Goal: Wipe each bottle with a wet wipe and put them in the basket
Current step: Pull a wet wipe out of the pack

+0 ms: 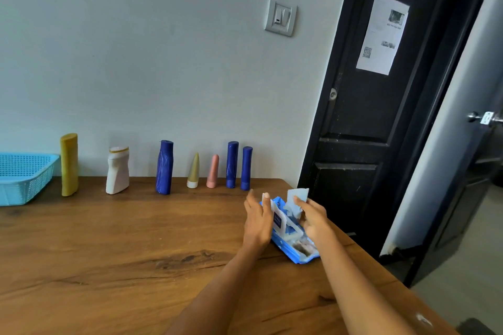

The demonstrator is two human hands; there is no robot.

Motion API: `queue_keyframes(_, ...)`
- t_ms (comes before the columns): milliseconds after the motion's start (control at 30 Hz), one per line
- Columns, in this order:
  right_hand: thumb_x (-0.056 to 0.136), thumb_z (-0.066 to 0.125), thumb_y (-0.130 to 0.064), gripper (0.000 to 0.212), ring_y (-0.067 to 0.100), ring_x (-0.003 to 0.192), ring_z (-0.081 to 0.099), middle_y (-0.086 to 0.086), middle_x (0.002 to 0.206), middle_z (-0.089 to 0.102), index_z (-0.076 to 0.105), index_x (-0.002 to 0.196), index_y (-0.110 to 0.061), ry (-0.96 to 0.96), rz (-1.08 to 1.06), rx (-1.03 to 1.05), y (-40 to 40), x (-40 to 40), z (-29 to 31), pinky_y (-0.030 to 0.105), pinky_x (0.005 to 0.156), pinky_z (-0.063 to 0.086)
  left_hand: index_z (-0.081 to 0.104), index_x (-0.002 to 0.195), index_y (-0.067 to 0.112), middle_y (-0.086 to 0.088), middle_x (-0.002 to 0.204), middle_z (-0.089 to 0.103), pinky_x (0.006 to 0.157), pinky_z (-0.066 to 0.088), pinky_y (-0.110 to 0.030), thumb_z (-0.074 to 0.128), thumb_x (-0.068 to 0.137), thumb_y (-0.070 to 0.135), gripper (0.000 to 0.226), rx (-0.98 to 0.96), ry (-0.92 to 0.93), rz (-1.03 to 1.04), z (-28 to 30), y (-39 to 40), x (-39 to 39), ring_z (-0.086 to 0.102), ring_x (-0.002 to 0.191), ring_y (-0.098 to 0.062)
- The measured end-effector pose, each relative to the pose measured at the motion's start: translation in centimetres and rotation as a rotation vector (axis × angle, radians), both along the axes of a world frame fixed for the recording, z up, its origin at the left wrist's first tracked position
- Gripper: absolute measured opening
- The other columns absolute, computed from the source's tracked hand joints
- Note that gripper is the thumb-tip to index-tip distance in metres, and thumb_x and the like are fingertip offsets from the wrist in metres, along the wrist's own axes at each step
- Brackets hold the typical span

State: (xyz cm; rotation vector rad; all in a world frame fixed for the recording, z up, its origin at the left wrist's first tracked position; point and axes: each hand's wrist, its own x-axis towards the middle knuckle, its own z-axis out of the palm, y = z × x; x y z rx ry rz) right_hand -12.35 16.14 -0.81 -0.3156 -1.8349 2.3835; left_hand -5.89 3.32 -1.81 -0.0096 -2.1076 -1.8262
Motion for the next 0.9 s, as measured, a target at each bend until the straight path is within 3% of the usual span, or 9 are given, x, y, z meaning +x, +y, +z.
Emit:
queue_keyframes(67,0.083,0.065,-0.002,0.029,0.029,0.085,0.065,0.018,0.097,0.066,0.062,0.112,0.000,0.042,0.009,-0.004,0.1,-0.3,0.3,0.039,0.070,0.054,0.031,0.134,0.018,-0.001,0.135,0.035,0.094,0.040,-0.030,0.023,0.097,0.053,0.052,-0.163,-0.017,-0.061,-0.7,0.3,-0.1,0.050,0.117,-0.017)
queue_keyframes(133,0.083,0.064,-0.001,0.031,0.034,0.095,0.064,0.020,0.105,0.065,0.062,0.114,-0.001,0.065,-0.030,0.052,0.3,-0.8,1.0,0.045,0.083,0.053,0.037,0.125,0.018,-0.003,0.127,0.040,0.089,0.045,-0.031,0.025,0.098,0.051,0.045,-0.360,-0.030,-0.126,-1.0,0.6,-0.2,0.051,0.103,-0.013)
queue_keyframes(200,0.082,0.066,-0.003,0.027,0.034,0.096,0.065,0.019,0.103,0.067,0.065,0.109,-0.003,0.095,-0.098,0.183,0.4,-1.2,1.8,0.046,0.087,0.053,0.038,0.129,0.015,-0.006,0.131,0.040,0.099,0.041,-0.037,0.027,0.098,0.051,0.049,-0.576,-0.019,-0.173,-1.1,0.9,-0.4,0.049,0.112,-0.019)
queue_keyframes(267,0.080,0.068,-0.006,0.019,0.030,0.090,0.066,0.016,0.097,0.070,0.067,0.099,-0.006,0.138,-0.179,0.357,0.4,-1.4,2.4,0.044,0.083,0.055,0.033,0.138,0.014,-0.009,0.143,0.035,0.113,0.024,-0.043,0.024,0.097,0.054,0.058,-0.863,-0.006,-0.204,-1.4,1.2,-0.7,0.039,0.129,-0.023)
queue_keyframes(367,0.079,0.071,-0.011,0.009,0.027,0.081,0.066,0.013,0.088,0.070,0.067,0.086,-0.007,0.219,-0.245,0.508,0.3,-1.5,2.9,0.040,0.075,0.056,0.022,0.147,0.014,-0.012,0.155,0.020,0.116,0.002,-0.052,0.017,0.097,0.057,0.066,-1.156,-0.050,-0.264,-1.9,1.5,-1.0,0.014,0.144,-0.025)
queue_keyframes(500,0.082,0.069,-0.018,0.013,0.023,0.073,0.062,0.012,0.081,0.068,0.066,0.080,-0.006,0.248,-0.257,0.607,0.2,-1.8,3.1,0.036,0.066,0.053,0.018,0.149,0.016,-0.013,0.158,0.009,0.115,-0.002,-0.055,0.019,0.100,0.047,0.059,-1.216,-0.131,-0.272,-1.8,2.4,-1.6,0.002,0.146,-0.028)
queue_keyframes(633,0.083,0.068,-0.018,0.014,0.023,0.073,0.060,0.009,0.077,0.063,0.066,0.080,-0.005,0.177,-0.210,0.665,1.1,-2.3,2.5,0.039,0.070,0.054,0.016,0.151,0.012,-0.011,0.160,0.002,0.115,-0.008,-0.051,0.019,0.102,0.036,0.054,-1.370,-0.014,-0.265,-1.7,2.8,-2.2,-0.004,0.147,-0.025)
queue_keyframes(767,0.085,0.064,-0.016,0.013,0.022,0.078,0.059,0.008,0.081,0.062,0.068,0.089,-0.004,0.127,-0.200,0.664,1.7,-2.4,1.3,0.040,0.076,0.055,0.020,0.151,0.018,-0.010,0.157,0.016,0.119,0.008,-0.044,0.024,0.102,0.029,0.050,-1.355,0.014,-0.372,-1.1,3.2,-2.7,0.013,0.145,-0.029)
queue_keyframes(900,0.088,0.061,-0.018,0.011,0.021,0.083,0.060,0.010,0.090,0.066,0.066,0.088,-0.008,0.131,-0.217,0.661,1.8,-2.4,1.0,0.040,0.078,0.055,0.026,0.148,0.010,-0.012,0.153,0.029,0.117,0.015,-0.043,0.023,0.103,0.026,0.048,-1.486,0.077,-0.420,-0.6,3.5,-3.3,0.023,0.141,-0.028)
